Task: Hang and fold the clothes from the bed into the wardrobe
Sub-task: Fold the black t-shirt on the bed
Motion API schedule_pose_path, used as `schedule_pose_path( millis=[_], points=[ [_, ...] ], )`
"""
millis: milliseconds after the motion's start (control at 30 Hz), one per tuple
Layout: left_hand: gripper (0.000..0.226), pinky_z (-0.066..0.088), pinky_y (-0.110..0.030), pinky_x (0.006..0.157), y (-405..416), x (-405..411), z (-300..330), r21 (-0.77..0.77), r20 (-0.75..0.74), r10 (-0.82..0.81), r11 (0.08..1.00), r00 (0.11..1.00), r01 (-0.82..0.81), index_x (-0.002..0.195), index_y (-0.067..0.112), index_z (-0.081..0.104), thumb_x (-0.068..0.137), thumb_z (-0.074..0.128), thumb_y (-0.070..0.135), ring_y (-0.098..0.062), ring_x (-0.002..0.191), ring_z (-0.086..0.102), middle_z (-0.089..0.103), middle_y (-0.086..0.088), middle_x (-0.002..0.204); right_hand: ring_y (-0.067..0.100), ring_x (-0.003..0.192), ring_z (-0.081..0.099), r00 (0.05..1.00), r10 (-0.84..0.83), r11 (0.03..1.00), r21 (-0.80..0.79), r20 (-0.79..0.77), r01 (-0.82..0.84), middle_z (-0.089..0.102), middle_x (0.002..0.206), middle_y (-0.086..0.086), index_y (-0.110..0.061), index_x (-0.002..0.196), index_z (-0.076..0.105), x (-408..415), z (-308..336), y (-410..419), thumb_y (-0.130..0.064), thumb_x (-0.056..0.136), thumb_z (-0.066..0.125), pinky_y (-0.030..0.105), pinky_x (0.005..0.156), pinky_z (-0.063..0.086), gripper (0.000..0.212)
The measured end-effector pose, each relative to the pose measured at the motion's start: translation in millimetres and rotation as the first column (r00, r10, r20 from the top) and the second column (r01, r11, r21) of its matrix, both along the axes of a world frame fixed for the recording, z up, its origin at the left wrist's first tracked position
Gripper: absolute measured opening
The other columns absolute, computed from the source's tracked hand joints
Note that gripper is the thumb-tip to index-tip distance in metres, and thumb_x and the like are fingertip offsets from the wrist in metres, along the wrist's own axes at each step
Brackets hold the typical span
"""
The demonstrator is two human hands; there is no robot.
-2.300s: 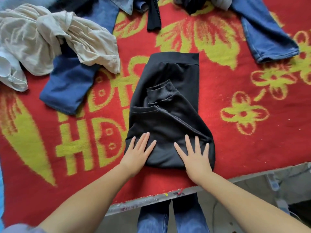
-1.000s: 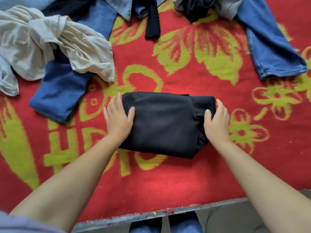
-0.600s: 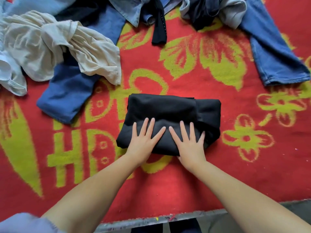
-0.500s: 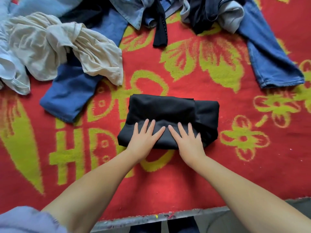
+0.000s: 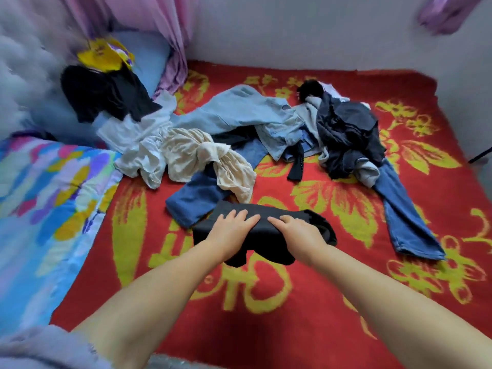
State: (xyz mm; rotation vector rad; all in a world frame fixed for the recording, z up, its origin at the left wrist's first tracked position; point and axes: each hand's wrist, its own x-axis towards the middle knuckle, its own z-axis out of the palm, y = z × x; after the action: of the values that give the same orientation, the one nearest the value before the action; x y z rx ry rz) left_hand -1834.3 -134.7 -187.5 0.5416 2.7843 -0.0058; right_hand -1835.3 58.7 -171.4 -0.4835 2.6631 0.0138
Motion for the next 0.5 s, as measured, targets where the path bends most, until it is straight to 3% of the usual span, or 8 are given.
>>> schedule_pose_path(
  millis=[133,233,333,500],
  points=[
    [0.069,0.035,-0.048,0.105,-57.2,57.7,40.4,-0.007,-0.055,0.236,0.972,0.970,-0.236,0.151,0.027,0.016,0.093,0.051,0.011,-0.033,0.136,0.030,0.030,-0.010,0.149,0.030,0.119,0.050,0.966,0.254,0.967,-0.021,-0.047,-0.255,0.040,0.142,0.004,-0.032,0.152,0.016,11.3,38.5,-61.2,-0.009,0.092,0.051,0.040,0.079,0.050,0.073],
    [0.073,0.035,-0.050,0.104,-96.8,120.7,60.2,-0.007,-0.095,0.427,0.903,0.899,-0.429,0.151,0.027,0.017,0.091,0.054,0.008,-0.033,0.136,0.031,0.031,-0.010,0.147,0.030,0.115,0.052,0.888,0.452,0.890,-0.031,-0.080,-0.456,0.043,0.137,0.002,-0.033,0.151,0.016,36.0,58.1,-113.0,-0.008,0.091,0.050,0.036,0.070,0.044,0.074],
    [0.071,0.032,-0.052,0.107,-129.2,198.7,72.2,-0.002,-0.108,0.600,0.797,0.793,-0.604,0.152,0.028,0.015,0.094,0.050,0.007,-0.034,0.140,0.026,0.026,-0.011,0.152,0.029,0.112,0.055,0.775,0.624,0.778,-0.016,-0.105,-0.628,0.043,0.137,0.001,-0.034,0.151,0.015,78.3,71.3,-166.2,-0.006,0.090,0.050,0.033,0.064,0.039,0.076],
    [0.073,0.028,-0.053,0.109,-164.5,355.0,90.1,0.006,-0.060,0.837,0.545,0.544,-0.838,0.152,0.029,0.012,0.093,0.043,-0.002,-0.036,0.142,0.022,0.022,-0.013,0.155,0.028,0.116,0.055,0.510,0.855,0.514,0.010,-0.096,-0.858,0.038,0.145,0.000,-0.035,0.151,0.014,188.4,83.2,-252.4,-0.004,0.089,0.049,0.034,0.067,0.044,0.078]
  ],
)
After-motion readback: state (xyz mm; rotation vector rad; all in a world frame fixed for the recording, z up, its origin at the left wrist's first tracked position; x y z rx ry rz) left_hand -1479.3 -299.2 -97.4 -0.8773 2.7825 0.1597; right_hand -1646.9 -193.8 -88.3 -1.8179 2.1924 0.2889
